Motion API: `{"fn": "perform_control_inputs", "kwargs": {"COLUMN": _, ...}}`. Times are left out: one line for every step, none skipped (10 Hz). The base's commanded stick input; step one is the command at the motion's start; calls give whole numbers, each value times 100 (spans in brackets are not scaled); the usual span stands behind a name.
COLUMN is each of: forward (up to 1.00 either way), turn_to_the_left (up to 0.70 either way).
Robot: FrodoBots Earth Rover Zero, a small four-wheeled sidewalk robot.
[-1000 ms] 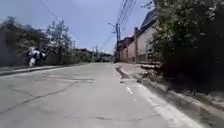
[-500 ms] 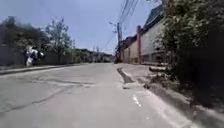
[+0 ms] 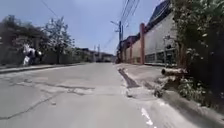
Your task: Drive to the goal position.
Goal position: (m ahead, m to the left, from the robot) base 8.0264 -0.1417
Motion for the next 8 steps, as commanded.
{"fn": "perform_control_inputs", "kwargs": {"forward": 100, "turn_to_the_left": -2}}
{"fn": "perform_control_inputs", "kwargs": {"forward": 100, "turn_to_the_left": -2}}
{"fn": "perform_control_inputs", "kwargs": {"forward": 100, "turn_to_the_left": -2}}
{"fn": "perform_control_inputs", "kwargs": {"forward": 100, "turn_to_the_left": -2}}
{"fn": "perform_control_inputs", "kwargs": {"forward": 100, "turn_to_the_left": -2}}
{"fn": "perform_control_inputs", "kwargs": {"forward": 100, "turn_to_the_left": -2}}
{"fn": "perform_control_inputs", "kwargs": {"forward": 100, "turn_to_the_left": -2}}
{"fn": "perform_control_inputs", "kwargs": {"forward": 100, "turn_to_the_left": -2}}
